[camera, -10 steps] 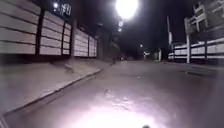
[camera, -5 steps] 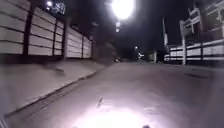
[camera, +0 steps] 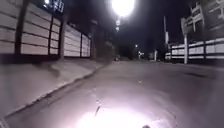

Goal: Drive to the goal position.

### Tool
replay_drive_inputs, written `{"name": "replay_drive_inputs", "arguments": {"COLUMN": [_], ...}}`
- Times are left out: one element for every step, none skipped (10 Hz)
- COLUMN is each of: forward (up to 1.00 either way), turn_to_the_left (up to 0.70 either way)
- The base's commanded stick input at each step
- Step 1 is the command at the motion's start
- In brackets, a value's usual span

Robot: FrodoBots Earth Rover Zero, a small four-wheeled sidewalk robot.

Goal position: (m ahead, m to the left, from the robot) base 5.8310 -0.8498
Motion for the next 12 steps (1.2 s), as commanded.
{"name": "replay_drive_inputs", "arguments": {"forward": [0.70, 0.70, 0.70, 0.70, 0.70, 0.70, 0.70, 0.70, 0.70, 0.70, 0.70, 0.70], "turn_to_the_left": [0.00, 0.00, 0.00, 0.00, 0.00, 0.00, 0.00, 0.00, 0.00, 0.00, 0.00, 0.00]}}
